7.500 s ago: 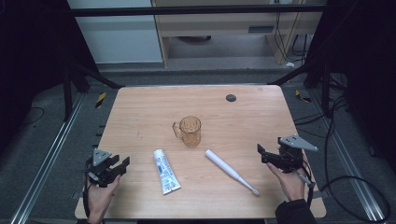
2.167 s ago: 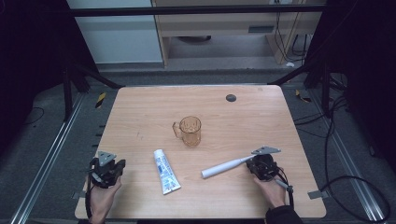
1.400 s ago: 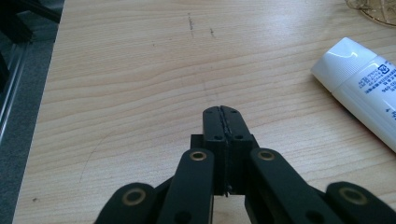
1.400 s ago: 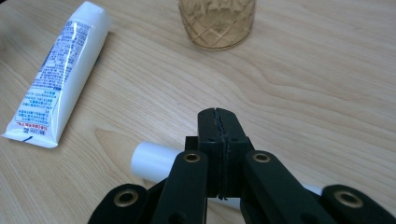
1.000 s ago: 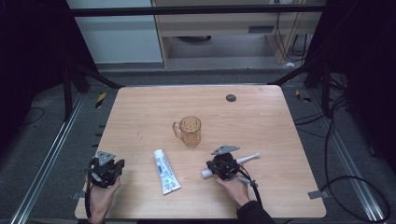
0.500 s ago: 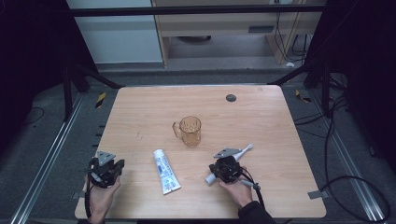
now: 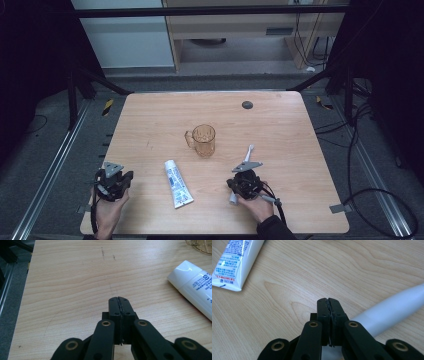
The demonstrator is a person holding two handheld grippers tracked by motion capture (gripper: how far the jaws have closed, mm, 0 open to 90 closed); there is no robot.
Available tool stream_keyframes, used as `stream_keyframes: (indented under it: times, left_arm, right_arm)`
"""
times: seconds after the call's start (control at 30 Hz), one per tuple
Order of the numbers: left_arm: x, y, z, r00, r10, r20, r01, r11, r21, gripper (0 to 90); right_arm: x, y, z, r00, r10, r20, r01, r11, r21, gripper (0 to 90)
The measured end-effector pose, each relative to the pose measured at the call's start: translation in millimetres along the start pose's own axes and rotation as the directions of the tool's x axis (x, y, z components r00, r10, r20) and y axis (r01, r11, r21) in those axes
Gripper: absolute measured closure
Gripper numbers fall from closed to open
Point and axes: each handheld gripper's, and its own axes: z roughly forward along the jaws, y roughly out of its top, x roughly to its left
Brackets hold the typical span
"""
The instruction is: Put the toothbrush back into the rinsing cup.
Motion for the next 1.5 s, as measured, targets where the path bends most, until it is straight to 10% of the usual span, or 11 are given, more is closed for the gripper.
stream_keyframes:
  times: [0.9, 1.5]
  left_arm:
    - [-0.7, 0.1, -0.3, 1.0000, 0.002, 0.001, -0.002, 1.0000, -0.001, 89.2]
    - [2.7, -0.2, 5.3, 1.0000, 0.006, -0.004, -0.006, 1.0000, 0.004, 82.8]
  right_arm:
    - [-7.1, -7.8, -14.5, 0.9997, 0.015, 0.018, -0.015, 1.000, -0.006, 86.9]
    - [-35.8, 15.8, -60.4, 0.9935, 0.044, 0.105, -0.033, 0.994, -0.101, 55.3]
